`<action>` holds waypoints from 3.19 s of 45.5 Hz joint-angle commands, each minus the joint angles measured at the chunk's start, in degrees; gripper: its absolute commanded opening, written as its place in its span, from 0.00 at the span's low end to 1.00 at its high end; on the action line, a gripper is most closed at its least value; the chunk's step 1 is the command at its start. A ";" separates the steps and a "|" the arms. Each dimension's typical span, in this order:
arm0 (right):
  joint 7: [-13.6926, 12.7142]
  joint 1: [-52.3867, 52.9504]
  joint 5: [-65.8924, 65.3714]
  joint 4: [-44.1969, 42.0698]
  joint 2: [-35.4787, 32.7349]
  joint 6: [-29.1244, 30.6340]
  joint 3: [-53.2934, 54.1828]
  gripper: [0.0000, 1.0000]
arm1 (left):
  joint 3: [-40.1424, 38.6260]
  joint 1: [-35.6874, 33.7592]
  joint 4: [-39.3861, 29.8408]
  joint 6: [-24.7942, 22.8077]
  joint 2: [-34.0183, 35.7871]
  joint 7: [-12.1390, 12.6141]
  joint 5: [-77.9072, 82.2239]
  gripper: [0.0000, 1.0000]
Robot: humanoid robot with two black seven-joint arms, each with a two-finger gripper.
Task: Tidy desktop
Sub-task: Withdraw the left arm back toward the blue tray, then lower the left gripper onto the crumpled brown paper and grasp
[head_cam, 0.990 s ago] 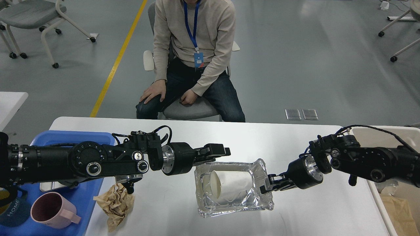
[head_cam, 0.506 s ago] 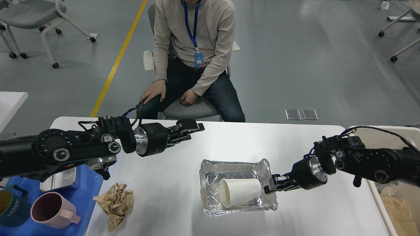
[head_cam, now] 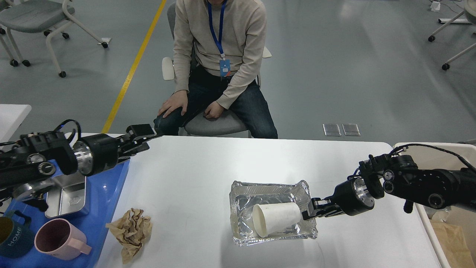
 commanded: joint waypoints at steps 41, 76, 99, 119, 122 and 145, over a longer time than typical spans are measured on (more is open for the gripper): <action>0.00 -0.21 -0.04 1.40 -1.76 -0.47 0.18 0.00 | 0.04 7.21 -5.65 -6.57 34.15 -3.87 5.47 0.76; 0.00 -0.21 -0.13 1.49 -1.84 -0.91 0.80 0.00 | 5.31 17.23 1.12 2.92 10.07 -2.90 5.47 0.76; 0.00 -0.30 -0.13 1.49 -1.76 -1.35 0.88 0.00 | 5.93 17.14 2.61 4.94 -0.48 0.09 5.56 0.76; 0.00 -0.39 -0.13 1.40 -1.58 -1.53 0.97 0.00 | 7.16 17.05 2.79 4.76 -2.41 4.22 5.56 0.77; 0.00 -0.39 -0.13 1.40 -1.58 -1.53 0.97 0.00 | 7.16 16.96 2.88 4.76 -3.03 4.22 5.64 0.77; 0.00 -0.65 -0.13 1.40 -1.23 -1.79 0.97 0.00 | 11.99 17.49 4.81 4.94 -8.21 4.13 5.73 0.76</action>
